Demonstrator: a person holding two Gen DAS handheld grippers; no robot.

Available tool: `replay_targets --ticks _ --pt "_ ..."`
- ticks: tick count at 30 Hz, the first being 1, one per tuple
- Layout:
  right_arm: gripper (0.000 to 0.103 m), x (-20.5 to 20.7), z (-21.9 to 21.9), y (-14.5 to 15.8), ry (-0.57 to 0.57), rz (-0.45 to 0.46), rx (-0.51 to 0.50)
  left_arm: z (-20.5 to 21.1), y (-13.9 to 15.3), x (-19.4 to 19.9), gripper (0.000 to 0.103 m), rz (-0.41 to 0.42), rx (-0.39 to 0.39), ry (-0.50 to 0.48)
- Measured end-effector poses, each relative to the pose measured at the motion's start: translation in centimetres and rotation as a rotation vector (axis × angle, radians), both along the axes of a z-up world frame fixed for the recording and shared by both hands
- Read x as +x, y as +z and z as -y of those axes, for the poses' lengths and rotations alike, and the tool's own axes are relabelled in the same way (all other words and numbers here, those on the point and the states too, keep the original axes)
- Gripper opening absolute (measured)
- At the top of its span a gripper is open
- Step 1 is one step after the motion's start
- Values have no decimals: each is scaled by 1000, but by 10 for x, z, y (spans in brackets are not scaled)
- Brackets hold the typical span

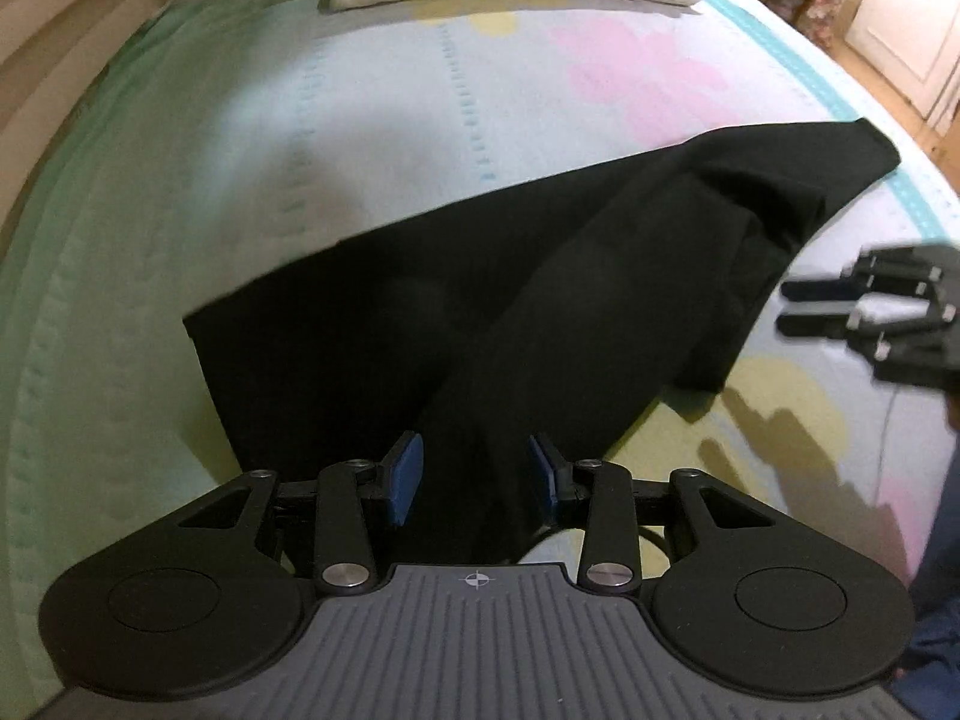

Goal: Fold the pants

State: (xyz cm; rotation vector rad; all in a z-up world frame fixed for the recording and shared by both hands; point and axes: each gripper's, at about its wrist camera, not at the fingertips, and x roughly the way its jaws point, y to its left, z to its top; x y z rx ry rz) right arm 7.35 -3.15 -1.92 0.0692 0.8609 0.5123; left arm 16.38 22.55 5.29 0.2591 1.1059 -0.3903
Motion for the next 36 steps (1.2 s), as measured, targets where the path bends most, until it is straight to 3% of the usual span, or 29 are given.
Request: replay_targets --ticks 5,8,11,13,17,21,24,26,29,31,32,33,36 --pt "31 -11 -20 -13 0 -26 11 9 -8 10 38 4 25 -22" --pt "31 -13 -27 -15 -14 -25 18 18 -11 6 38 85 80 -40" --pt "31 -21 -30 -16 -21 3 31 28 -7 10 38 142 47 -44" --pt "31 -22 -30 -17 -23 9 53 36 -9 16 41 121 46 -70" --pt "31 -17 -38 -27 -60 8 31 45 -20 22 41 103 123 -103" --pt "32 -10 -41 -32 -119 6 41 34 -26 32 43 47 71 -68" --pt "33 -3 -48 -37 -122 -3 48 27 -33 28 43 29 81 -65" --pt "17 -4 -55 -40 -83 1 32 26 -36 31 44 4 74 -62" --pt "16 -12 -58 -43 -49 24 -18 26 -40 30 43 -15 67 -70" --pt "16 -12 -55 -46 -55 11 -8 28 -44 29 38 -19 70 -72" --pt "16 -13 -53 -46 -57 12 -2 28 -45 30 18 -22 58 -71" --pt "16 -13 -53 -46 -58 14 0 29 -45 29 7 -23 47 -68" --pt "16 -15 -52 -45 -61 16 -2 31 -43 27 6 -4 65 -62"
